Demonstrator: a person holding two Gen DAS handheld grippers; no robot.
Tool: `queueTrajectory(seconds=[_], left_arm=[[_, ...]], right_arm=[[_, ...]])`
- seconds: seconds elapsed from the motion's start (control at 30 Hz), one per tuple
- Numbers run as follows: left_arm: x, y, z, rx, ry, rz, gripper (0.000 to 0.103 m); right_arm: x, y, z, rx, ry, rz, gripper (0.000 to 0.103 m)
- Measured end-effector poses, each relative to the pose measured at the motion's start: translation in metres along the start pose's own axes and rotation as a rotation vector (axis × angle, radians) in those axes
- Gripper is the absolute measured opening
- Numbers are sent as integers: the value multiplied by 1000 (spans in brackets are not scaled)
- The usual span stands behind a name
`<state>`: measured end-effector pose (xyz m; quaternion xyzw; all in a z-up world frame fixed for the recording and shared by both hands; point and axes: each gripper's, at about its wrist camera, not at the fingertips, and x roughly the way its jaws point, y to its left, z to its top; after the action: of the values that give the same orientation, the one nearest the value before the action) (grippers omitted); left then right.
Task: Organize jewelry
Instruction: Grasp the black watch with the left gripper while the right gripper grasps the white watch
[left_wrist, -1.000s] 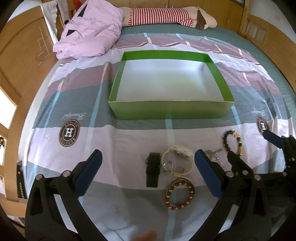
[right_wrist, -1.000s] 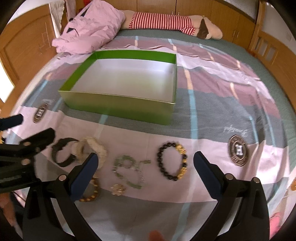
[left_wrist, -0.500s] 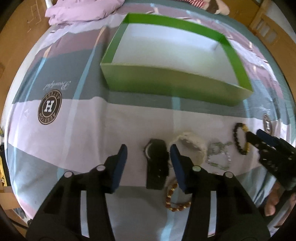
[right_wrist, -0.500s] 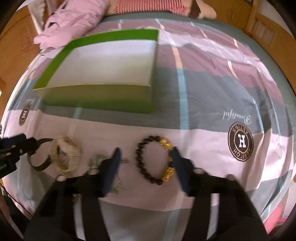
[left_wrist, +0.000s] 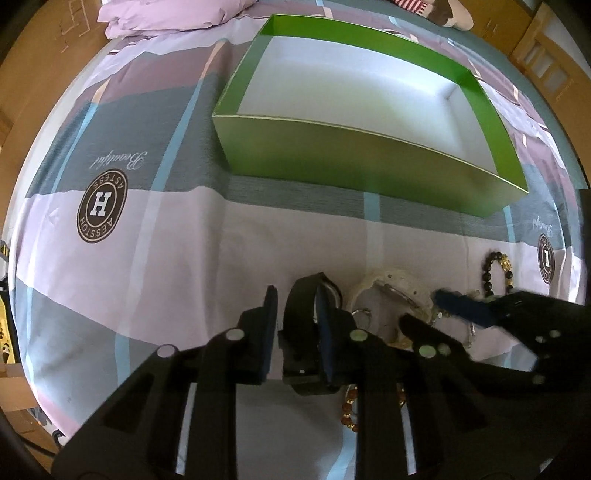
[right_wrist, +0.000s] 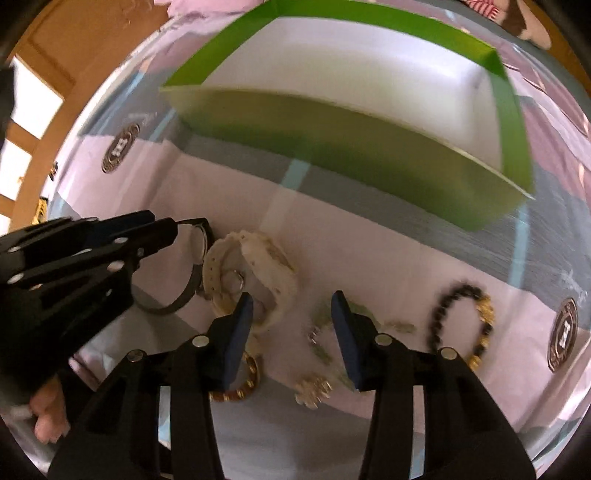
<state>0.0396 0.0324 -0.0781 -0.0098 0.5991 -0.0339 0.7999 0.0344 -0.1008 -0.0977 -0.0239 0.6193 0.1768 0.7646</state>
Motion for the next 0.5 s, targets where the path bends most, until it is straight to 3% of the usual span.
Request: queueTrajectory(seconds=[0.07, 0.2, 0.5], left_arm=[[0, -2, -1, 12, -2, 3, 21], [1, -10, -2, 32, -6, 13, 21], [-3, -17, -1, 58, -27, 30, 18]], right_arm=[[10, 1, 0, 0, 13, 9, 20], [15, -4, 0, 6, -2, 12, 14], [5, -8, -8, -8, -41, 6, 14]])
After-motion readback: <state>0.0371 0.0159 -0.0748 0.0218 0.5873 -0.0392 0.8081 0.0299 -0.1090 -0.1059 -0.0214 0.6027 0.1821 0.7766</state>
